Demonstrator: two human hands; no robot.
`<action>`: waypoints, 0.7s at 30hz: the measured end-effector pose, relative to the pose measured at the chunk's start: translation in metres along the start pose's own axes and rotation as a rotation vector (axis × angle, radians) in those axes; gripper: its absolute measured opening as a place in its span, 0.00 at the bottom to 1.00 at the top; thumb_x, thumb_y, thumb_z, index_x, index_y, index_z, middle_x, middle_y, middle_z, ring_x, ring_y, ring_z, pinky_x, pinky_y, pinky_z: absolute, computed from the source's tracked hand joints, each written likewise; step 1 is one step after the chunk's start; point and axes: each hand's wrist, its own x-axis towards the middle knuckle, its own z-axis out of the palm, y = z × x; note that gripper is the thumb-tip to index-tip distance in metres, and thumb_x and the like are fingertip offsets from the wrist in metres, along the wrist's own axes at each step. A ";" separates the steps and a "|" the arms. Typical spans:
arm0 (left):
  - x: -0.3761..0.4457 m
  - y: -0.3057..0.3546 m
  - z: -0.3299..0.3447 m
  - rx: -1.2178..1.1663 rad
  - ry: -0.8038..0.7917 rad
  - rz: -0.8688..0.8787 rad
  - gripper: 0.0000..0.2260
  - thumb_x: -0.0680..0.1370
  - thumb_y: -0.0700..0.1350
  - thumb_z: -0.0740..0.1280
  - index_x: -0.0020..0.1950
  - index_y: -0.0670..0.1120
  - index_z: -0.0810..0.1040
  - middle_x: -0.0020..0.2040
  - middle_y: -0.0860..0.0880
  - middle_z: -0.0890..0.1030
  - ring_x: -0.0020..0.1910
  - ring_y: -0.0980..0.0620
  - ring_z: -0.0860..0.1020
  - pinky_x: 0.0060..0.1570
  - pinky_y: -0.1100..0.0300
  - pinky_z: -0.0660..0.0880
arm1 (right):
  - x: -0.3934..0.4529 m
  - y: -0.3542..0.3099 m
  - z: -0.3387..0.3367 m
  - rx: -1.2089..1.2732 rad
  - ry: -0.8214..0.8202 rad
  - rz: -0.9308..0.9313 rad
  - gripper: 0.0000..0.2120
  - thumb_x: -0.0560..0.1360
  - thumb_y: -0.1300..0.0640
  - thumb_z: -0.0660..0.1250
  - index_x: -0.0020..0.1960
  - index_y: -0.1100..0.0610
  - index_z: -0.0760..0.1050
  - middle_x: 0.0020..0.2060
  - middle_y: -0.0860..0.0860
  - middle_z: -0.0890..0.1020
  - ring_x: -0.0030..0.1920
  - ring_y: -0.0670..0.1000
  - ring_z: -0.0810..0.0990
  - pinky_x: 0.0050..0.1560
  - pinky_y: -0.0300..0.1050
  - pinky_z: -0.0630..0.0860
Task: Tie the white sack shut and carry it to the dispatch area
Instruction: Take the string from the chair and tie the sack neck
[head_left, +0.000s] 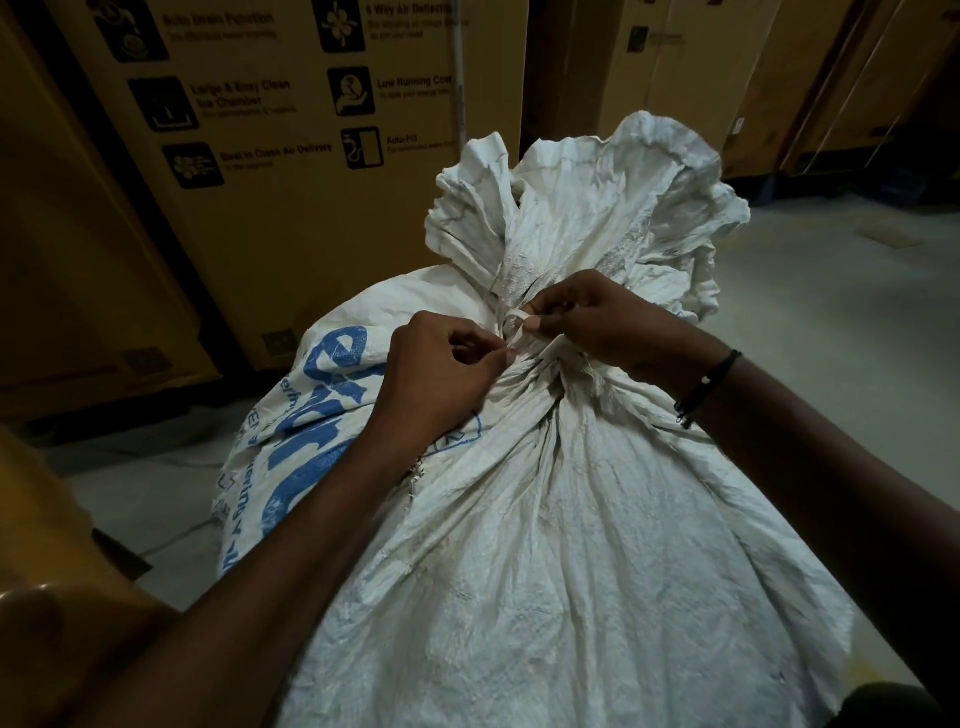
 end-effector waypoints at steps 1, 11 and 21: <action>0.001 -0.001 0.000 -0.013 -0.012 -0.017 0.05 0.73 0.48 0.81 0.48 0.50 0.90 0.41 0.56 0.88 0.41 0.63 0.85 0.47 0.64 0.82 | 0.001 0.001 0.000 0.007 0.000 -0.003 0.07 0.84 0.66 0.69 0.53 0.68 0.85 0.24 0.41 0.81 0.23 0.36 0.74 0.27 0.26 0.67; -0.006 0.008 0.004 -0.048 0.040 0.095 0.07 0.73 0.47 0.81 0.49 0.53 0.87 0.43 0.57 0.86 0.40 0.62 0.84 0.46 0.60 0.84 | 0.000 0.008 -0.011 0.003 -0.036 -0.064 0.06 0.82 0.66 0.70 0.55 0.67 0.85 0.25 0.39 0.81 0.29 0.35 0.77 0.34 0.26 0.70; 0.000 0.012 0.007 0.150 0.057 0.376 0.07 0.75 0.46 0.79 0.51 0.53 0.87 0.48 0.54 0.84 0.44 0.55 0.82 0.43 0.51 0.80 | -0.015 0.008 -0.024 -0.062 -0.080 -0.143 0.12 0.86 0.65 0.63 0.61 0.60 0.85 0.47 0.49 0.88 0.49 0.45 0.84 0.52 0.43 0.77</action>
